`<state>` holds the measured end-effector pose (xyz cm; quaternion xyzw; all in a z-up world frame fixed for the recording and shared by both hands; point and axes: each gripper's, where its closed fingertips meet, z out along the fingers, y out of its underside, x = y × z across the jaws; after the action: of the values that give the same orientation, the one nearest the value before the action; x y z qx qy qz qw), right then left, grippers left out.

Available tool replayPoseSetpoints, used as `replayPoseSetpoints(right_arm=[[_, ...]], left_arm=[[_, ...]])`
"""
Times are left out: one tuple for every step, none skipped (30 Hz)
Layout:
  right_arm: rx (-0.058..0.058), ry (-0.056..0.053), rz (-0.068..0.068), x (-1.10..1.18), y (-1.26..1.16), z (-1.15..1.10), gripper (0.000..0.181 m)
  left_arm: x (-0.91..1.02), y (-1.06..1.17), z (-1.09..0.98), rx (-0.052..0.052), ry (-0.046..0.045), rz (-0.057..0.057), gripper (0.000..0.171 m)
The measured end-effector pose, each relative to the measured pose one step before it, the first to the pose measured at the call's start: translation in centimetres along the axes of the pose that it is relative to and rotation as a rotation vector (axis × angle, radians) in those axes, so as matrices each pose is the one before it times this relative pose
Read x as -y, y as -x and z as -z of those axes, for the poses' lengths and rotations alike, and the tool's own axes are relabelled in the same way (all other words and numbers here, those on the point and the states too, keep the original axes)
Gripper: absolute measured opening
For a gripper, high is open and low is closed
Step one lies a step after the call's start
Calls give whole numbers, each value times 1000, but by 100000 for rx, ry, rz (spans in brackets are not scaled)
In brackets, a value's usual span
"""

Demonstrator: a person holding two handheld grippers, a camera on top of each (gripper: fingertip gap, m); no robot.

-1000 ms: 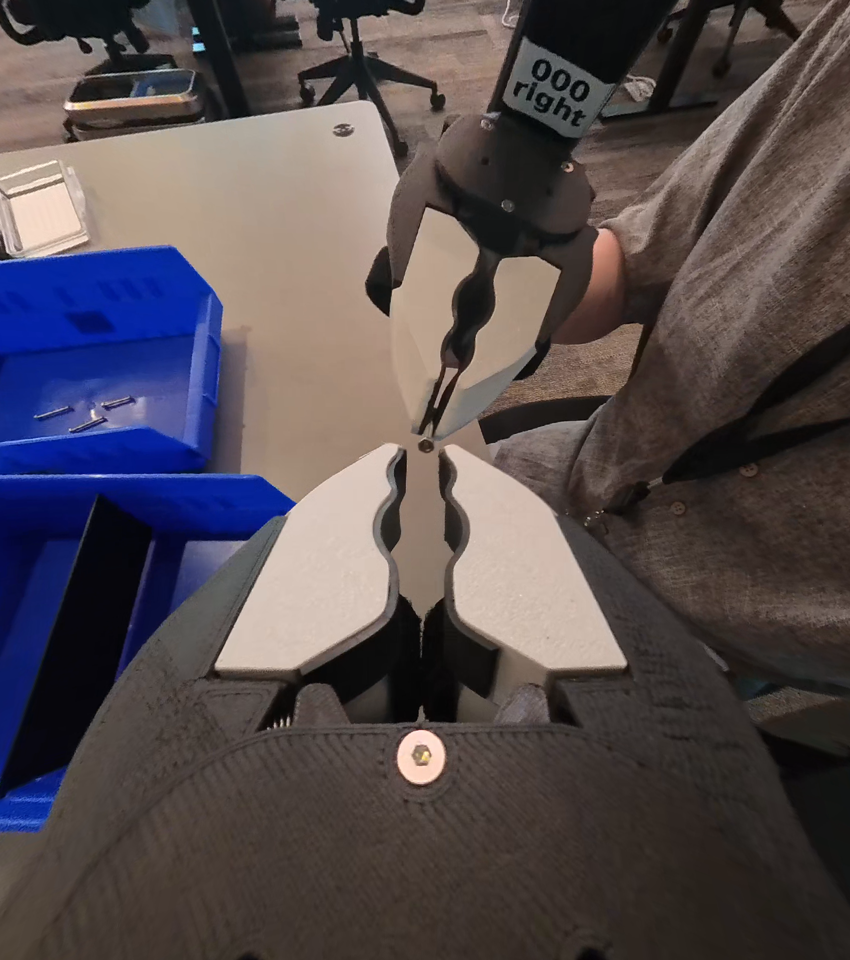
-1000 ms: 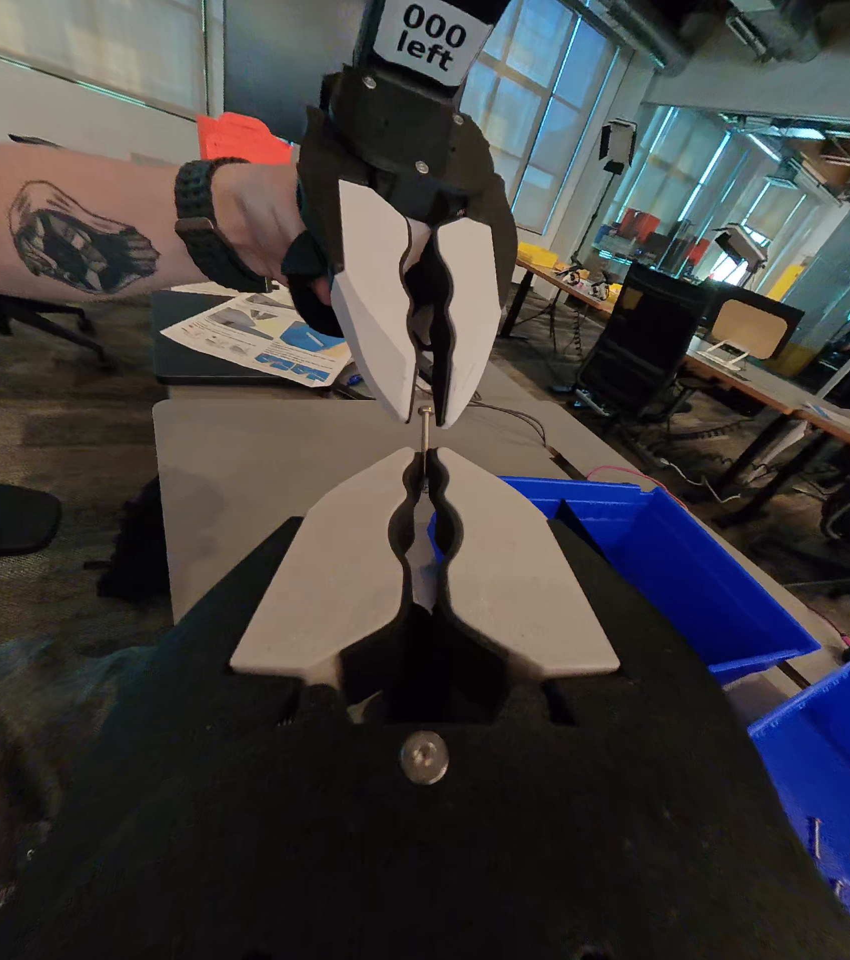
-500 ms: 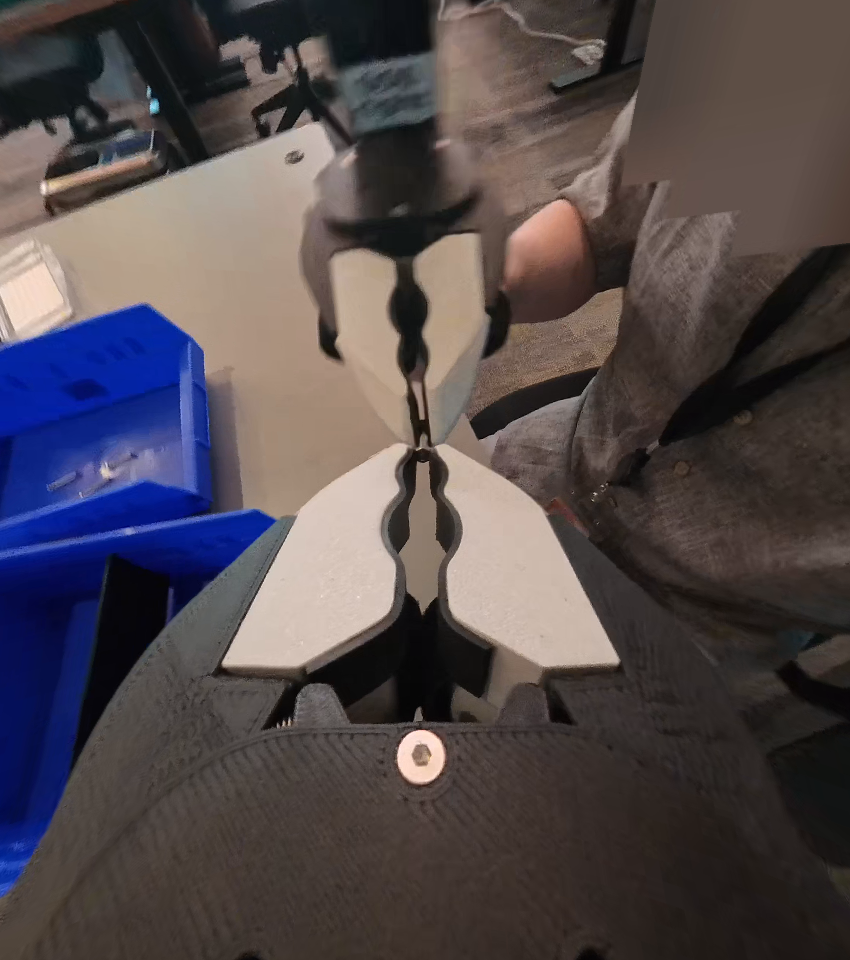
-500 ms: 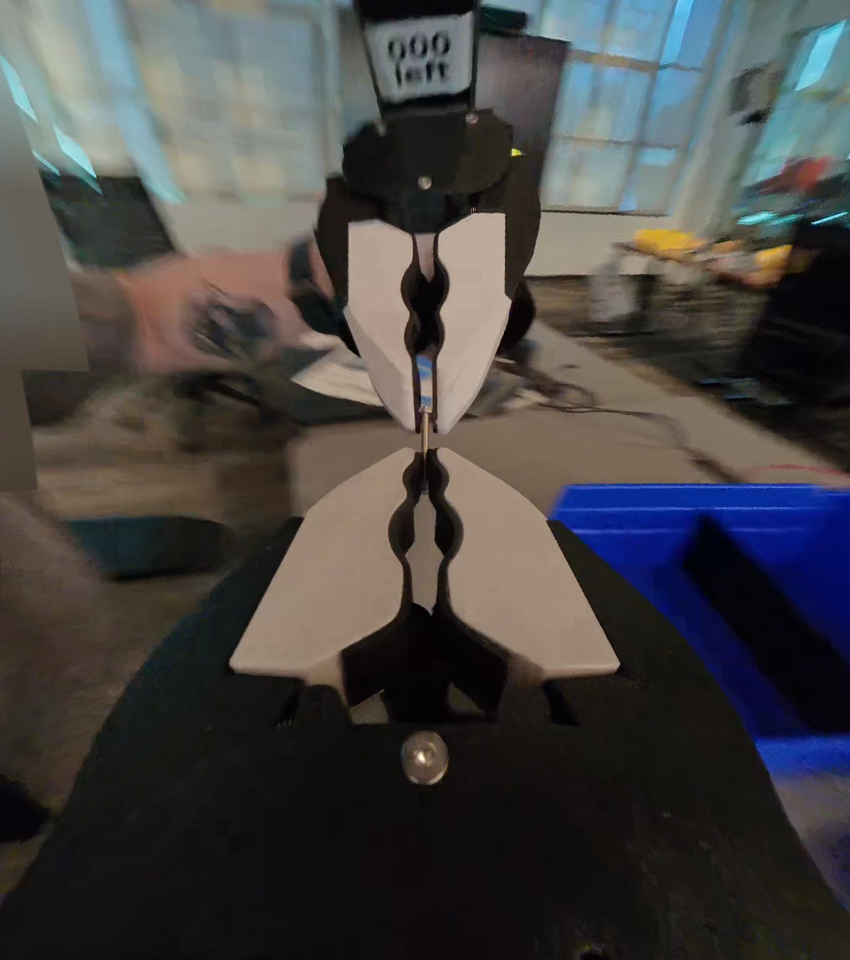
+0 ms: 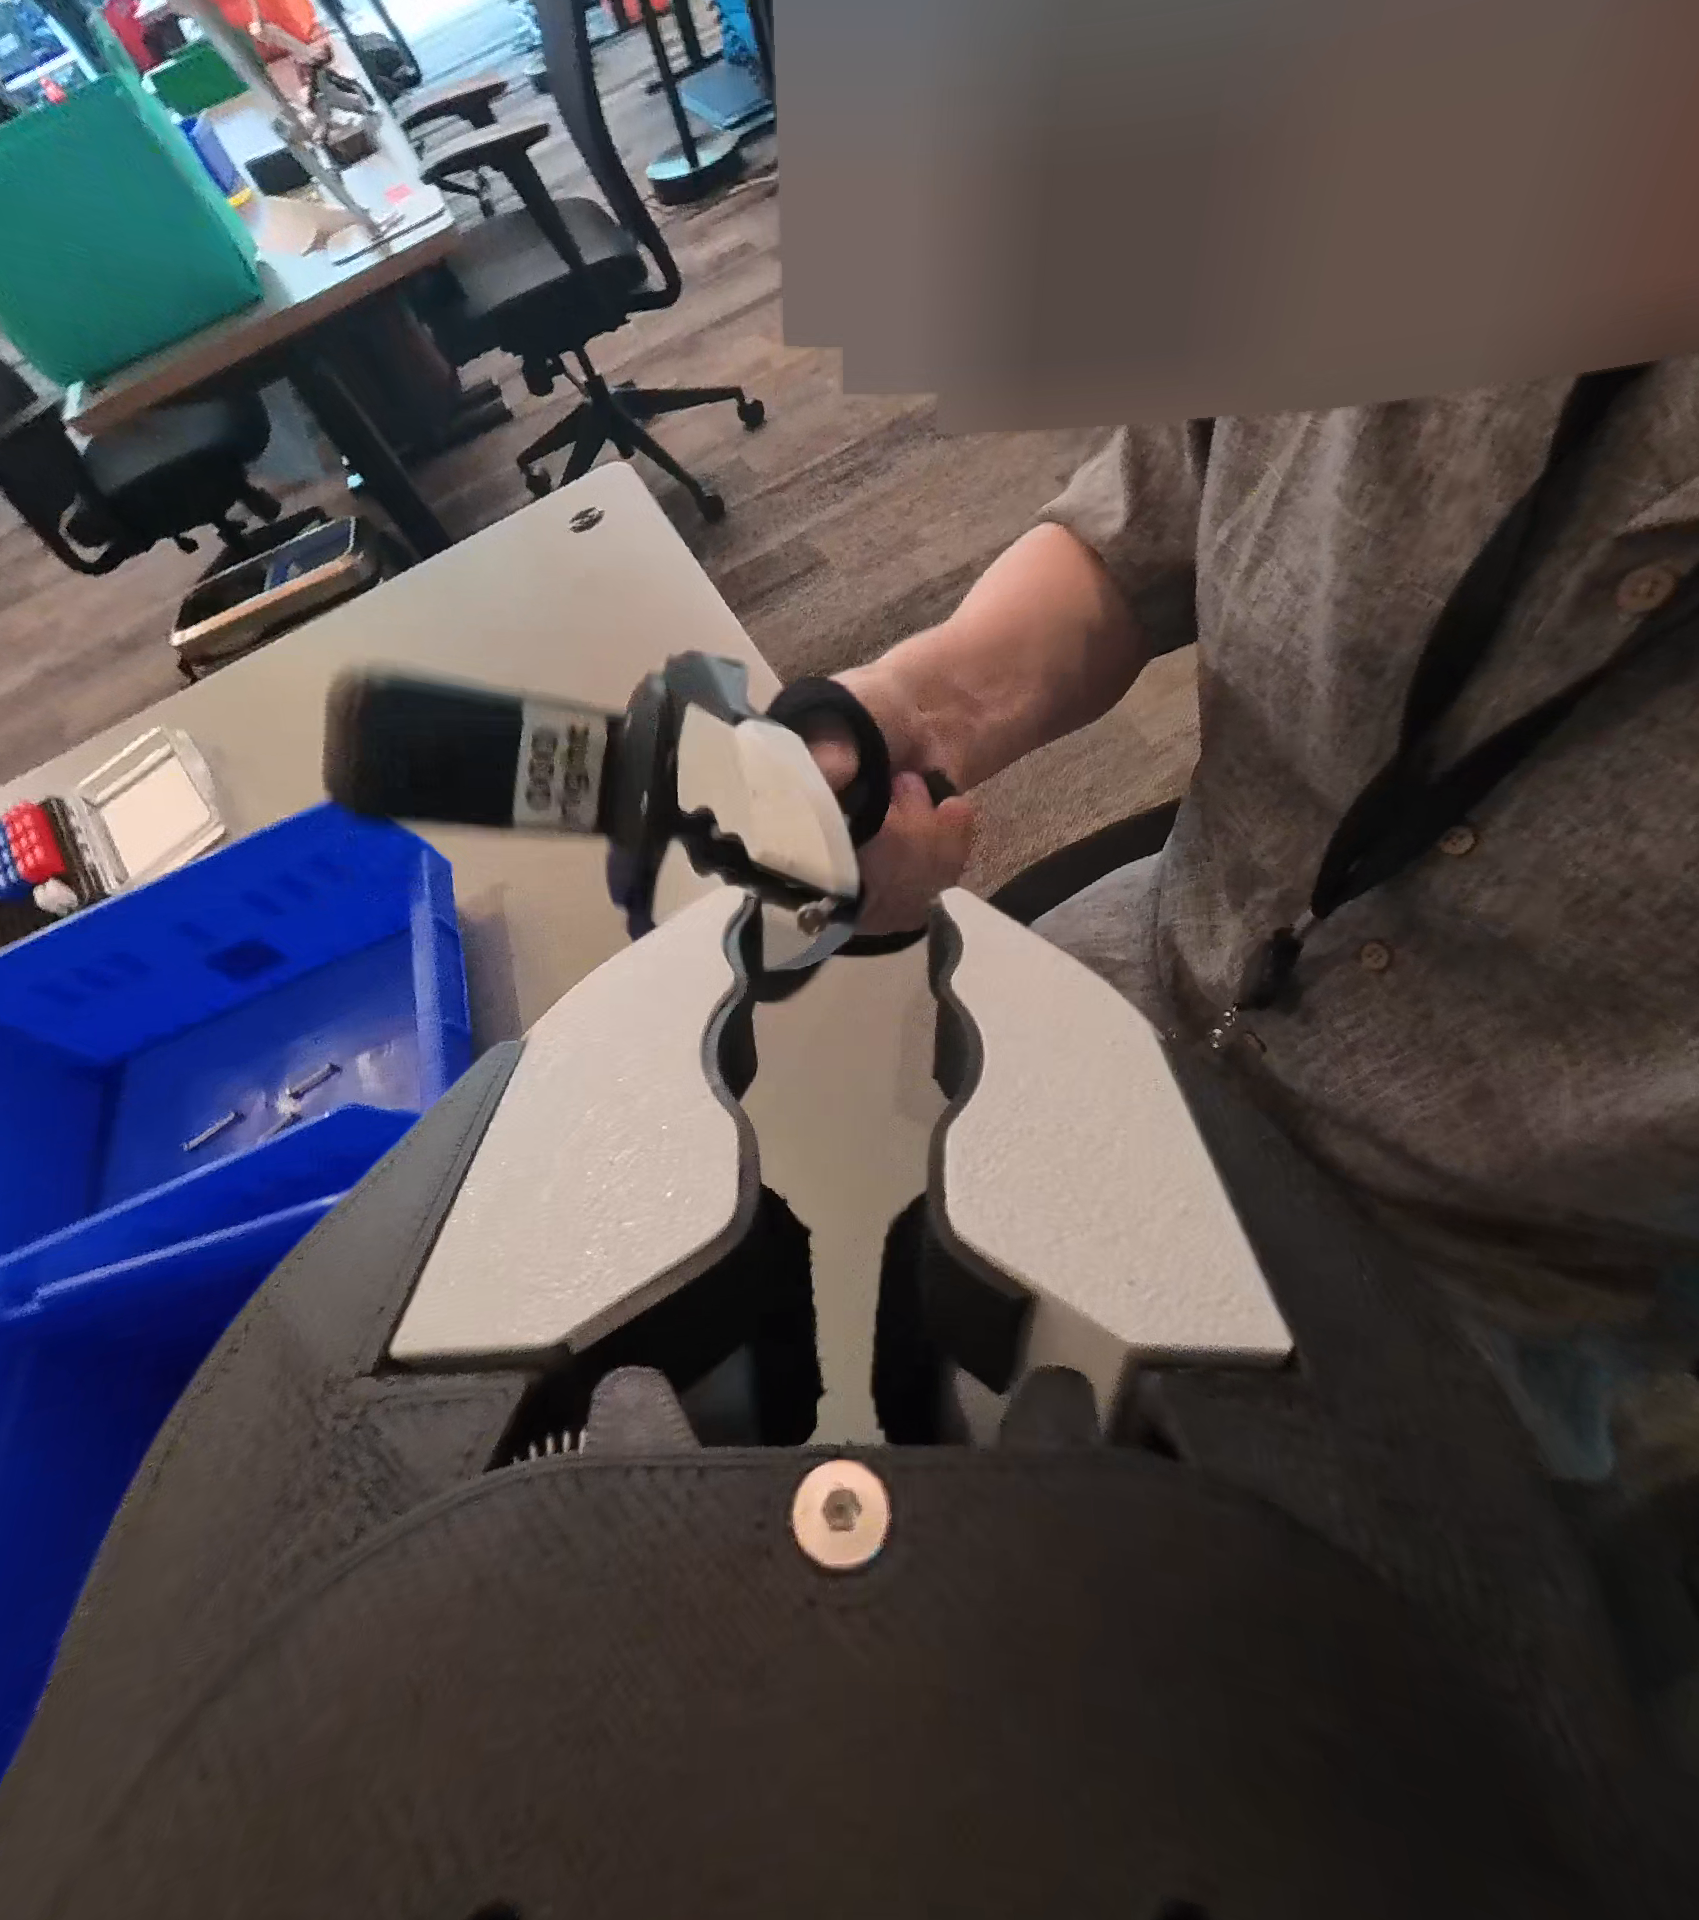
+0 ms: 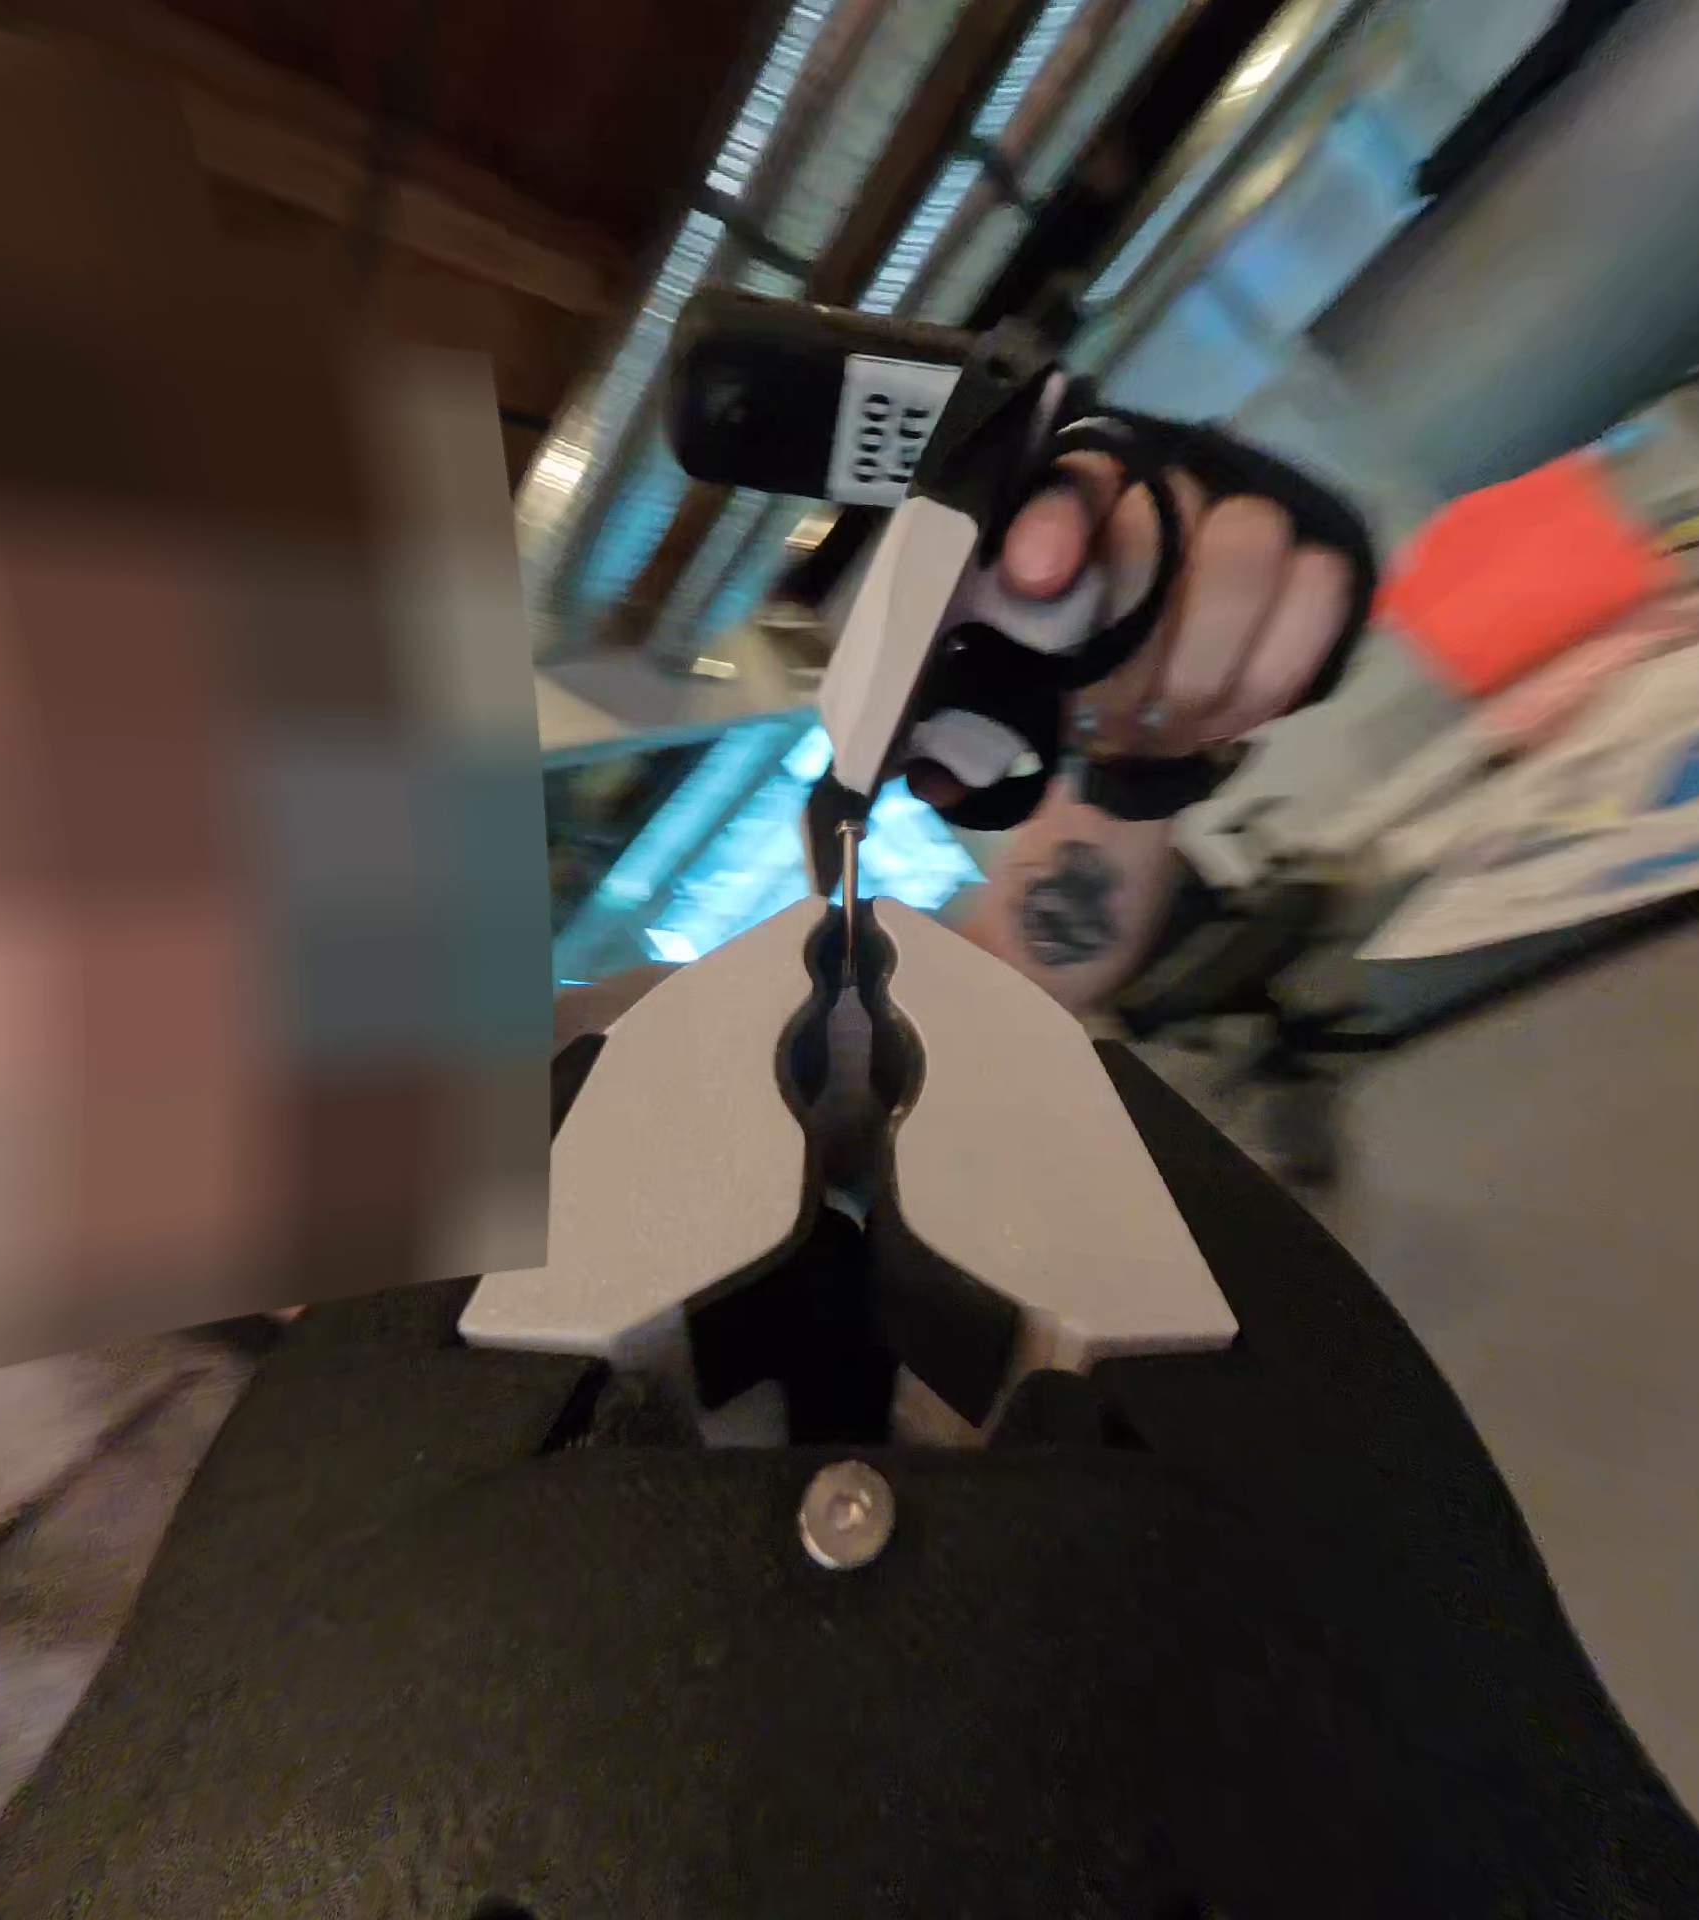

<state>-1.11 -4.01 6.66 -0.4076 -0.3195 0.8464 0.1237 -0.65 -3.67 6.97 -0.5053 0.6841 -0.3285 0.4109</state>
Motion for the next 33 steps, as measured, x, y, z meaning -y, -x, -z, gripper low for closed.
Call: replayPoseSetpoints(right_arm=[[-11655, 1798, 11205, 241, -675, 390, 2], [-13395, 3282, 13326, 106, -829, 377, 2], [-13495, 3795, 14320, 71, -774, 326, 2], [-10267, 3410, 13075, 122, -358, 203, 2], [-8949, 2493, 11749, 169, -302, 159, 2], [-7983, 1865, 10814, 130, -284, 142, 2], [-6348, 1920, 9013, 48, -222, 86, 2], [-4444, 2183, 6680, -74, -119, -8, 2], [-2886, 1833, 4965, -135, -9, -74, 2], [-1810, 1039, 3683, -87, 71, -48, 2], [-1786, 916, 2850, -97, -2, -59, 2], [-1651, 843, 2987, -96, -1, -49, 2], [-1246, 1122, 2512, -107, 39, -51, 2], [-1174, 262, 2322, 25, 41, -9, 2], [-1004, 922, 2289, -64, 47, -13, 2], [-1433, 861, 2421, -65, -19, -36, 2], [-786, 80, 1636, 1, 35, 1, 2], [179, -18, 251, 27, 87, -11, 2], [-406, -355, 305, 46, -26, 37, 2], [-324, -204, 316, 35, -60, 40, 2], [22, 456, -257, -48, -46, 29, 2], [-329, -55, -85, -2, -90, 45, 2], [-629, -96, 155, -16, -136, 62, 2], [118, 579, -184, -82, -35, 5, 2], [39, 119, -155, -25, -19, -11, 2], [-549, -548, 332, 67, -59, 31, 2], [123, -30, 61, 42, 33, -2, 2], [-229, -124, 79, 43, -18, -22, 2], [-272, -67, 225, 5, -30, 0, 2], [150, -35, -153, 13, 20, -14, 2], [267, 180, -193, -33, 42, -31, 2], [-22, -92, 106, -3, 12, 7, 2], [-79, -127, 32, 8, -3, 3, 2]], left_arm=[[-33, 408, 208, 1934, -214, 2857, 31], [-89, 415, 165, 1752, 223, 3051, 32], [-93, 337, 118, 1198, 235, 3282, 30], [-233, 481, 54, 2080, 1391, 3266, 23], [-204, 178, -34, 84, 1214, 2988, 23], [-187, 315, -96, 1099, 1239, 3046, 22], [-198, 277, -156, 936, 1661, 2527, 22], [-172, 94, -222, 82, 1539, 1635, 22], [-222, 520, -246, 3352, 2105, 1658, 22], [-199, 101, -281, 605, 2105, 1343, 24], [-149, 12, -273, 24, 1854, 1804, 25], [-142, 198, -226, 1238, 1748, 2421, 26], [-128, -229, -221, -1798, 1625, 1730, 27], [-139, -153, -193, -1085, 1465, 1680, 27], [-126, -16, -163, -203, 1272, 2019, 29], [-103, -211, -163, -1730, 1079, 1590, 30], [-130, -16, -128, -264, 1101, 1215, 30], [-91, 79, -80, 374, 608, 756, 30], [25, -119, -34, -898, -322, -95, 29], [103, 26, 23, 252, -788, -132, 29], [64, -17, 50, -70, -529, -93, 27], [31, -26, 68, -198, -271, -194, 23], [80, 92, 77, 605, -646, -218, 21], [52, -12, 47, -242, -449, 95, 19], [46, 61, 35, 91, -371, 362, 17], [14, 79, 7, 201, -178, 287, 17], [-67, 12, -34, -207, 431, 115, 14], [4, 66, -38, 265, -131, 125, 12], [20, -17, -67, -187, -239, 290, 12], [-25, 7, -82, 21, 154, 148, 12], [-38, -4, -85, 39, 170, 67, 12], [-22, 0, -79, 36, 68, 9, 12], [-4, 32, -44, 273, -182, -76, 10]])
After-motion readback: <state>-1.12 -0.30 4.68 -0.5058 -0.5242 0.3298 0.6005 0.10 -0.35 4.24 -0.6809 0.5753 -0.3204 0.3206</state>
